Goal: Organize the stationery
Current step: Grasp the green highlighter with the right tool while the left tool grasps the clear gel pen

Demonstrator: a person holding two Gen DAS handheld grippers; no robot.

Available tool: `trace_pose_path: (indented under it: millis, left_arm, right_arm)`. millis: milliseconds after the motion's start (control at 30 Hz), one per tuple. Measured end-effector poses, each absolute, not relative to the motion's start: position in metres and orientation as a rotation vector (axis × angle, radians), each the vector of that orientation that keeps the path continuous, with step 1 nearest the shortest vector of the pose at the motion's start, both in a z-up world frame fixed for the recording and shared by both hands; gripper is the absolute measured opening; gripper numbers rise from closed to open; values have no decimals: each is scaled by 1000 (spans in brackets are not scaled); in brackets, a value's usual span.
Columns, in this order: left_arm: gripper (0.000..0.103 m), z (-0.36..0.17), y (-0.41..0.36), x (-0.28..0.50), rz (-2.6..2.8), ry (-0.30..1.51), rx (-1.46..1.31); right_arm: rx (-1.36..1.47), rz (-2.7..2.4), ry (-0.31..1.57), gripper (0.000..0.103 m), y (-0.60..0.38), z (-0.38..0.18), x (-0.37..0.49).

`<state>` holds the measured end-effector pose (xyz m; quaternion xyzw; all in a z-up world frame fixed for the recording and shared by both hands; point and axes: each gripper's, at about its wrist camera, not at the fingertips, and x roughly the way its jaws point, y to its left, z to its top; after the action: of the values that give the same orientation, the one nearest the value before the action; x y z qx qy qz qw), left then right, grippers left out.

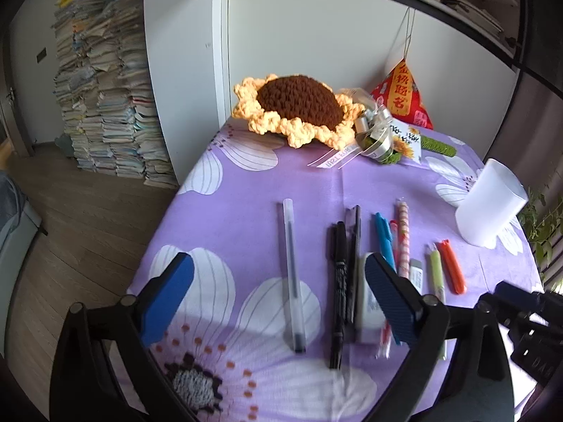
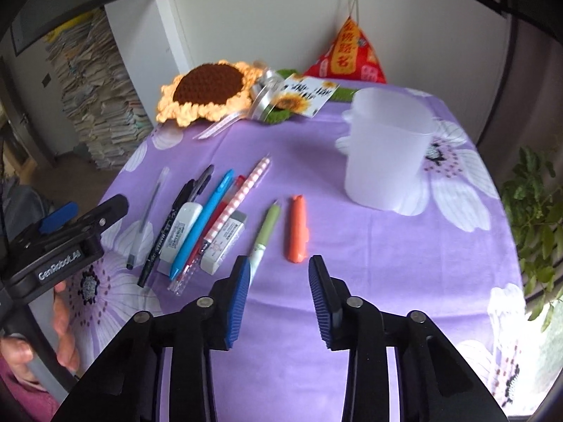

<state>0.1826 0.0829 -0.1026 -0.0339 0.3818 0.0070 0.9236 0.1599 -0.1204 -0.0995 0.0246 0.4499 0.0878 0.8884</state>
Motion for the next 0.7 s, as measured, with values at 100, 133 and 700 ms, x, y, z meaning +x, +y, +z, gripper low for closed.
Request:
trace_pose_path:
  millis: [100, 133, 700]
  left_arm:
    - [90, -109, 85, 198, 18, 813, -77]
    - [87, -111, 86, 203, 17, 822, -80]
    - [52, -139, 91, 242, 18, 954, -128]
  right_arm:
    - [74, 209, 969, 34, -115, -108, 173]
    - [80, 213, 978, 34, -114, -110, 178]
    - [116, 195, 1060, 27, -102, -137, 224]
